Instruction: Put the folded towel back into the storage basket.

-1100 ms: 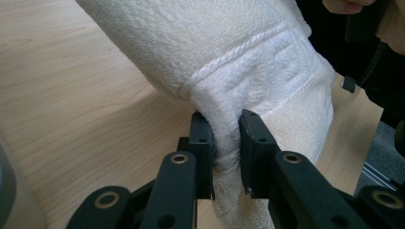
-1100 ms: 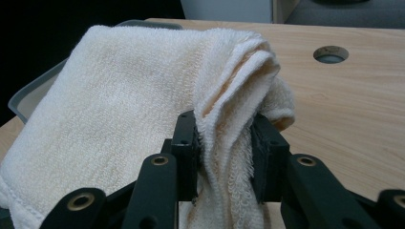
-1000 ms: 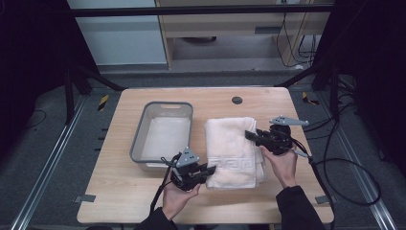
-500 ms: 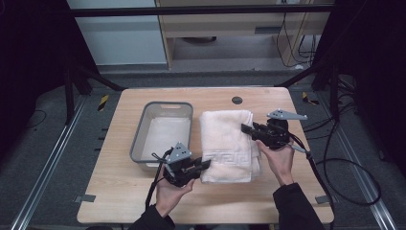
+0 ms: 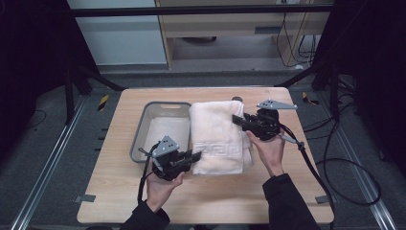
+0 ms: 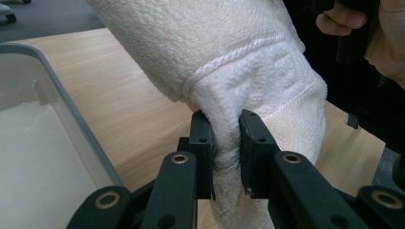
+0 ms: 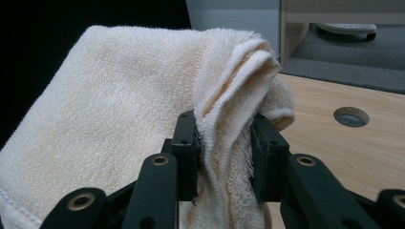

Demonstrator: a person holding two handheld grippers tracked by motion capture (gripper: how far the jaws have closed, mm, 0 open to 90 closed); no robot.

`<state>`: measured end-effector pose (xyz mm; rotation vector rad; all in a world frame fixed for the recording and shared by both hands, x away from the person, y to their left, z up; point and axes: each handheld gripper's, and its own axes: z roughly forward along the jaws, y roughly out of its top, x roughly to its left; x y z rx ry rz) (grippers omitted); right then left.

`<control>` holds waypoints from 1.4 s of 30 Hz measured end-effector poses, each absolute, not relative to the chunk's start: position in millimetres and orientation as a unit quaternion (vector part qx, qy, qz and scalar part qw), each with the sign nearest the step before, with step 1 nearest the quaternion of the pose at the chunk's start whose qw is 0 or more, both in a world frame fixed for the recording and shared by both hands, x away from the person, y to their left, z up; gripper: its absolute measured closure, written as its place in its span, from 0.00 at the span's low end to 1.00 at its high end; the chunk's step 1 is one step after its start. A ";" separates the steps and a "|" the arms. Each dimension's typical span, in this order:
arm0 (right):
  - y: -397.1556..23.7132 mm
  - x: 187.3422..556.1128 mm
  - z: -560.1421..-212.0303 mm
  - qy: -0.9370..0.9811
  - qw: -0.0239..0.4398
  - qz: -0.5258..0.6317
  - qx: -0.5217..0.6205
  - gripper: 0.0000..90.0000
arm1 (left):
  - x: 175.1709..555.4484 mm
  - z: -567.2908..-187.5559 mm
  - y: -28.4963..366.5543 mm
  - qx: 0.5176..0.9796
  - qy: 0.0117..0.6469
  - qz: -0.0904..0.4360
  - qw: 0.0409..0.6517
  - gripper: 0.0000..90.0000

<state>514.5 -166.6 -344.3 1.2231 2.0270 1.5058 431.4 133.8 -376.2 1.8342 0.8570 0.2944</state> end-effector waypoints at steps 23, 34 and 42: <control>-123.7 529.1 -315.6 0.721 0.180 0.530 0.408 0.75 | 437.1 -359.8 170.2 0.746 0.375 0.151 0.529 0.86; -105.2 534.5 -308.9 0.722 0.185 0.532 0.402 0.75 | 439.0 -354.5 185.6 0.735 0.389 0.160 0.532 0.86; -91.7 537.6 -304.8 0.720 0.187 0.536 0.398 0.75 | 439.8 -351.2 197.7 0.726 0.399 0.170 0.534 0.86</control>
